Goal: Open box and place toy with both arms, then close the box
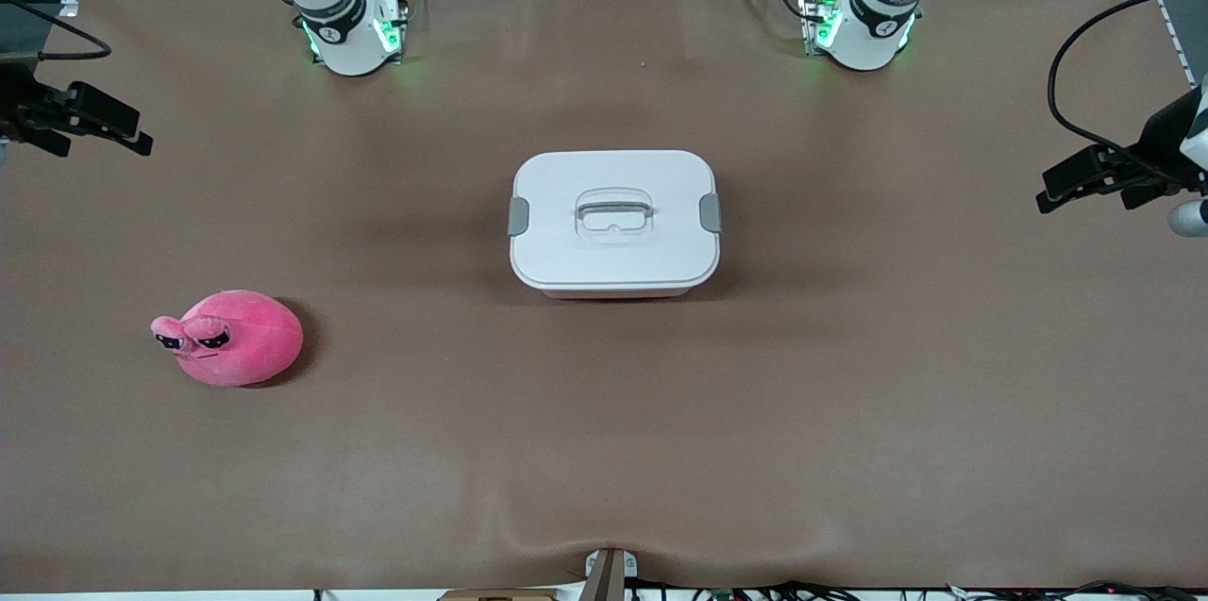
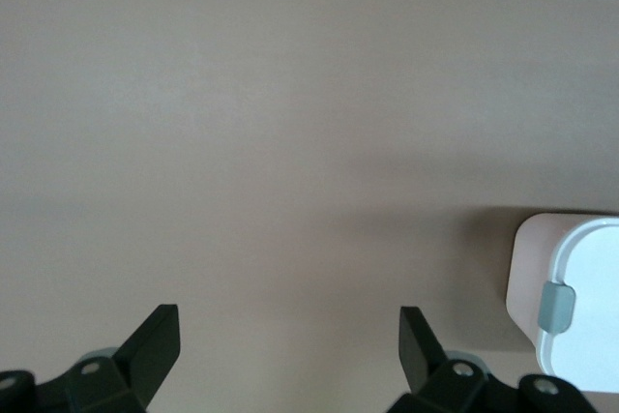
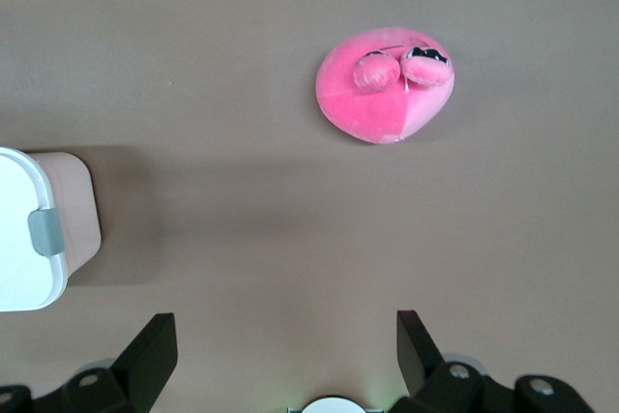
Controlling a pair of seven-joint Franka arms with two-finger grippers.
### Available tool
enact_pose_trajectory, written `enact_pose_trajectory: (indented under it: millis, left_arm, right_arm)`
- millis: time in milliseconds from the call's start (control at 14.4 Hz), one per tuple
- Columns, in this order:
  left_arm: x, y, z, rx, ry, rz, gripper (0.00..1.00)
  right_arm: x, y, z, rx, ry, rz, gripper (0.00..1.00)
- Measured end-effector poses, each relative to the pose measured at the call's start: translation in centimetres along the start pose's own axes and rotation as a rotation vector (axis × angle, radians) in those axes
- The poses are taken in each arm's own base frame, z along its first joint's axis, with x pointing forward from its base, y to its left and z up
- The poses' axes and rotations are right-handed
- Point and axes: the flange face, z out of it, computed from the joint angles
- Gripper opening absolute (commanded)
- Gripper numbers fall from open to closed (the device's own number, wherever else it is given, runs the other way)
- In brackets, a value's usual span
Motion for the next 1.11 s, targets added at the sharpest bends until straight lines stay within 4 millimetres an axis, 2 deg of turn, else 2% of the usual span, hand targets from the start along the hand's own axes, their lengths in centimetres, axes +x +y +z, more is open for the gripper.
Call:
enact_pose_trajectory:
  millis: [208,347,832,971,1110]
  left_arm:
    - [0.2,0.4,0.4,0.0,-0.005,-0.172,1.0]
    - [0.0,2.3,0.5,-0.002,-0.008,-0.301,1.0]
    - [-3.1,15.5,2.1,0.015,-0.037,-0.621,1.0]
    - [-4.1,18.9,3.3,0.03,-0.052,-0.68,1.0]
    - [-5.2,22.6,5.3,0.054,-0.08,-0.728,1.0]
  right_arm:
    - [0.0,-0.4,0.3,0.0,-0.007,-0.007,1.0]
    - [0.2,-0.7,0.7,0.0,-0.02,-0.012,1.0]
    - [2.9,-0.6,5.3,-0.002,-0.113,-0.01,1.0]
    - [3.2,-0.5,5.8,-0.002,-0.123,-0.008,1.0]
    - [3.7,-0.4,6.8,-0.004,-0.145,-0.005,1.0]
